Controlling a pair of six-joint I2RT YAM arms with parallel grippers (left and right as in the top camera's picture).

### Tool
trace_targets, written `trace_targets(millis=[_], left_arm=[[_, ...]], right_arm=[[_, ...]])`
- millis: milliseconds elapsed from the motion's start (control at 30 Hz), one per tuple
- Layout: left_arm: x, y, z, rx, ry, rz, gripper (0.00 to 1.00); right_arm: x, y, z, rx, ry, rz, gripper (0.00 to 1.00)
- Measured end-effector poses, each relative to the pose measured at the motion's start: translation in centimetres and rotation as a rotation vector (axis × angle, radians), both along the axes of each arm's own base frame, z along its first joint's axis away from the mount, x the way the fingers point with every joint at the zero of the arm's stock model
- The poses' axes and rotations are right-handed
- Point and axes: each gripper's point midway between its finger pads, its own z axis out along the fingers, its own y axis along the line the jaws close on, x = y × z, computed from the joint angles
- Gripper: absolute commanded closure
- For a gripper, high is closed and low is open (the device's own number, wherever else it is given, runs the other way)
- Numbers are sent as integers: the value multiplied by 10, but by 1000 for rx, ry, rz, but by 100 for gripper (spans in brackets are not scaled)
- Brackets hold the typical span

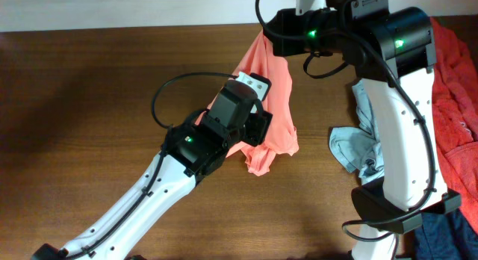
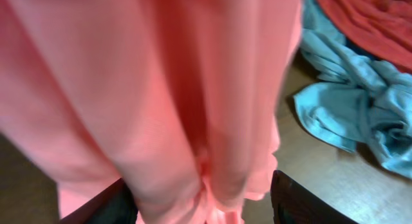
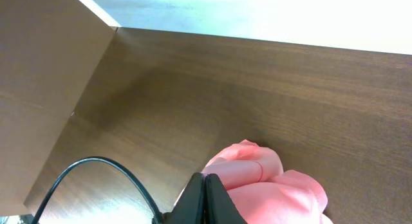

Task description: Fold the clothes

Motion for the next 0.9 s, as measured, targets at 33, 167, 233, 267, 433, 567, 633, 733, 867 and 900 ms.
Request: trace_targets(millis=[33,167,233,267,433,567,633,733,867,900], left_arm=[[2,2,0,6,-4,12,39],[12,4,-16,45,3,57,52],[16,2,-26,61,16,62,53],[18,1,-32,68,24,64,58],[22,-1,-45,86,41,71,84],[24,3,-45,100,30,87,99],[25,8,-46,117,31,106,99],[25,26,-46,164,33,153,99],[27,68,-16,187,-23,263,99],[28,81,-3,180,-49,299,99]], right_arm=[[0,0,0,0,0,0,96],[0,0,0,0,1,0,96],[0,0,0,0,2,0,96],[0,0,0,0,2,0,96],[0,0,0,0,2,0,96],[0,0,0,0,2,0,96],[0,0,0,-1,2,0,96],[0,-1,-1,-3,2,-3,96],[1,-5,-2,-6,8,-13,96],[1,-10,-5,-10,23,-22,92]])
